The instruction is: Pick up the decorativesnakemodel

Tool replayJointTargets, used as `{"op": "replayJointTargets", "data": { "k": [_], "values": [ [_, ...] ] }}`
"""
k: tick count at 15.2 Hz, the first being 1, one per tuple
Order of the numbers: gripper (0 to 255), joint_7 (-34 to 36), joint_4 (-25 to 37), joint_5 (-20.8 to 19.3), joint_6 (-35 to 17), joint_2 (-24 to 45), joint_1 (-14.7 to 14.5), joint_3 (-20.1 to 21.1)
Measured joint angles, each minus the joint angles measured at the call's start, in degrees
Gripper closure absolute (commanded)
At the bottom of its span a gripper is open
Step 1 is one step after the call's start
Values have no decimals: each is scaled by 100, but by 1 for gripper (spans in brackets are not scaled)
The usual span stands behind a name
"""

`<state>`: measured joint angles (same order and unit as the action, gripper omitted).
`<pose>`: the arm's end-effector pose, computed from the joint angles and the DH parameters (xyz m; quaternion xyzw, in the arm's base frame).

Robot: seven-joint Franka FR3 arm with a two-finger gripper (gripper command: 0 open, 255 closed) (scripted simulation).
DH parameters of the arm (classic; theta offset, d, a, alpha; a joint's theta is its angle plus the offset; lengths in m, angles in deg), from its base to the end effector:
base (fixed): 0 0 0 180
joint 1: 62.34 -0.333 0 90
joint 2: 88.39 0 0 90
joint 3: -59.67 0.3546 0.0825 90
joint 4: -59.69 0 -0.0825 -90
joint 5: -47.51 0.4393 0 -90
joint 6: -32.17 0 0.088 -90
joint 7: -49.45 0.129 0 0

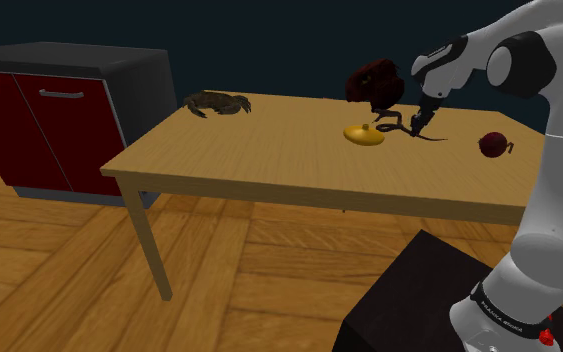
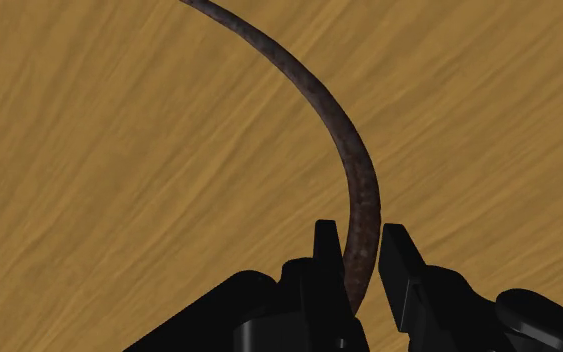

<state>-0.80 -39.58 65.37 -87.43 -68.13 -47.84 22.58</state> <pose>0.4859 -0.5177 0.4080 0.9965 -0.0645 0.0518 0.0103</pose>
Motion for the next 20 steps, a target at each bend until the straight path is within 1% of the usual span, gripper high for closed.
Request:
{"op": "replayJointTargets", "data": {
  "k": [5,11,20],
  "values": [
    [255,13,31,-9,35,-4,-2,-3],
    [255,109,274,-133,381,-141,-26,-56],
    [255,231,807,-262,999,-261,-15,-112]
  ]
}}
